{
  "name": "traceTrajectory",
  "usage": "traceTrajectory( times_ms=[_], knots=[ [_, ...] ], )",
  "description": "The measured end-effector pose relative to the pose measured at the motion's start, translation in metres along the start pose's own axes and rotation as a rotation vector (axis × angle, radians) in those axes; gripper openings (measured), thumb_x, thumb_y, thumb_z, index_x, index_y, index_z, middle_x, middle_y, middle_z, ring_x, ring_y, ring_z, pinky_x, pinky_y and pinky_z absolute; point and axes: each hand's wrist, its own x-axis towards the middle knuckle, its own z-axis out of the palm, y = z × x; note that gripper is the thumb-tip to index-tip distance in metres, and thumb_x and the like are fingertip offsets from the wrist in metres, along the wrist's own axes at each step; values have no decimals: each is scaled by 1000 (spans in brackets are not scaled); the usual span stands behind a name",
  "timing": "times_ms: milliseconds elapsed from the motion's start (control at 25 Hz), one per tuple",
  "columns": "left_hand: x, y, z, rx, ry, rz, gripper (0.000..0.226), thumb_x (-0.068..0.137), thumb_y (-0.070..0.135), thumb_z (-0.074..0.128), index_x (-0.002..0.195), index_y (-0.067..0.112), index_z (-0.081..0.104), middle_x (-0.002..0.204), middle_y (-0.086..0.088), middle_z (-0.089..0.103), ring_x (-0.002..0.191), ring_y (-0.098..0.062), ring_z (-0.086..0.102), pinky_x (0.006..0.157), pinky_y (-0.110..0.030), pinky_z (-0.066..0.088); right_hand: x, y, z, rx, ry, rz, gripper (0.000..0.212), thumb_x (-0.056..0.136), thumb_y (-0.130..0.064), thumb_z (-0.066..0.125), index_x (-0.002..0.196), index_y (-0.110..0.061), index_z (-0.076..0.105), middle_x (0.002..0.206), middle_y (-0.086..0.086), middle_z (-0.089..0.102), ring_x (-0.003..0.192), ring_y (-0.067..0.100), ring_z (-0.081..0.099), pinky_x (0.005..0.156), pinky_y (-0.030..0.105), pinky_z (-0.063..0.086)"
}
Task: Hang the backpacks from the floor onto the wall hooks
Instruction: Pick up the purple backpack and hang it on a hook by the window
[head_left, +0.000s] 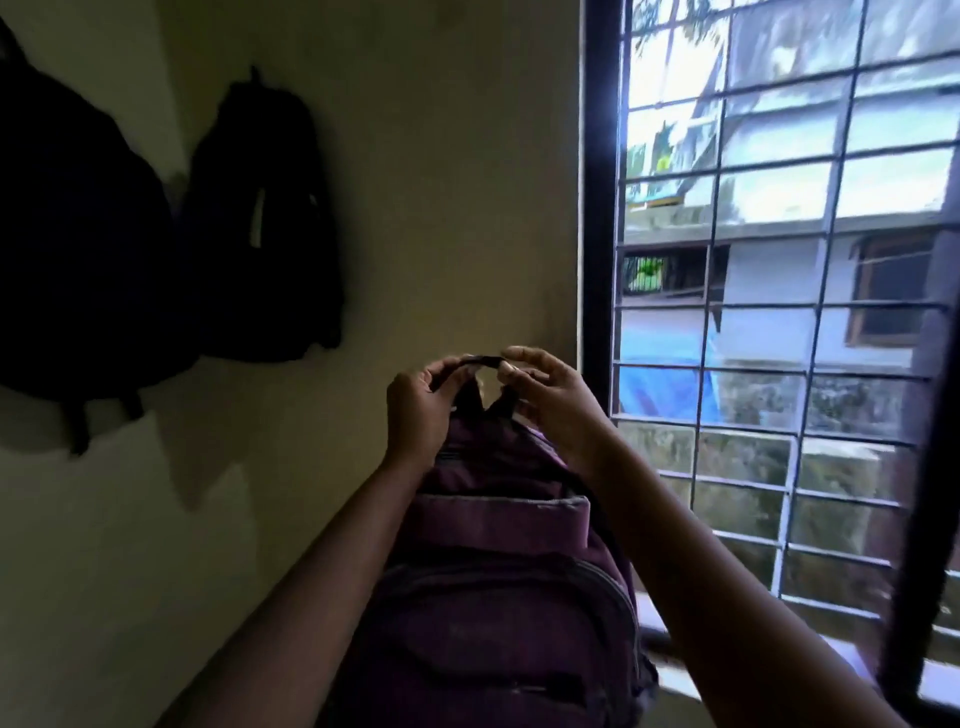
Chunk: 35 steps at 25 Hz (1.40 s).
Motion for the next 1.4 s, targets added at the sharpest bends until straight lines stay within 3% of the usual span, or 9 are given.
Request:
traceTrajectory(
  times_ms=[240,440,520,640,760,840,1040,1200,1400],
  knots=[
    [176,17,9,-2,75,182,29,79,27,70,99,6,73,94,-12,75,87,-21,71,79,-42,59,148,-58,28,-84,94,-251,23,88,-7,59,110,-3,65,90,9,65,77,11,57,75,20,49],
    [293,40,20,-4,152,416,23,81,19,68,98,3,73,94,-14,75,81,-11,65,71,-29,55,256,-108,43,-346,284,-504,19,80,-15,70,78,-34,72,76,0,73,85,15,68,91,38,53],
    [338,49,28,6,187,510,22,82,15,67,99,1,73,97,-15,75,81,-10,62,71,-22,49,294,-128,47,-418,366,-603,16,80,-19,70,79,-34,73,72,-6,72,82,11,68,90,38,55],
    [391,57,40,-2,241,622,21,81,14,68,96,0,73,94,-17,74,86,-22,68,69,-21,45,341,-152,47,-589,485,-715,16,80,-23,70,96,-25,75,85,-6,75,82,6,68,83,31,57],
    [431,61,51,-11,308,658,21,80,14,69,94,0,74,93,-18,74,87,-28,70,71,-24,48,381,-167,47,-658,552,-786,19,82,-21,68,100,-20,74,96,-2,76,77,1,64,62,2,45],
    [456,63,57,-40,369,650,22,80,16,69,95,0,74,95,-17,75,89,-27,70,73,-22,48,409,-177,50,-682,567,-836,19,83,-21,66,101,-18,74,98,0,76,78,3,63,54,0,40],
    [516,72,61,-85,466,702,23,80,18,69,93,0,73,93,-17,75,87,-28,70,72,-24,47,467,-211,60,-790,596,-965,19,84,-19,64,100,-14,73,100,3,75,85,4,63,58,-2,39],
    [556,76,69,-103,485,736,23,79,17,70,92,-2,73,94,-19,74,87,-30,70,71,-28,49,505,-224,60,-883,638,-1051,17,86,-18,62,98,-13,72,100,5,75,92,19,69,75,31,54],
    [588,80,70,-138,509,808,25,81,17,67,89,-7,69,91,-23,72,85,-33,68,72,-29,47,525,-238,65,-865,595,-1175,16,85,-12,62,97,-8,71,99,9,75,91,22,68,78,37,55]
  ],
)
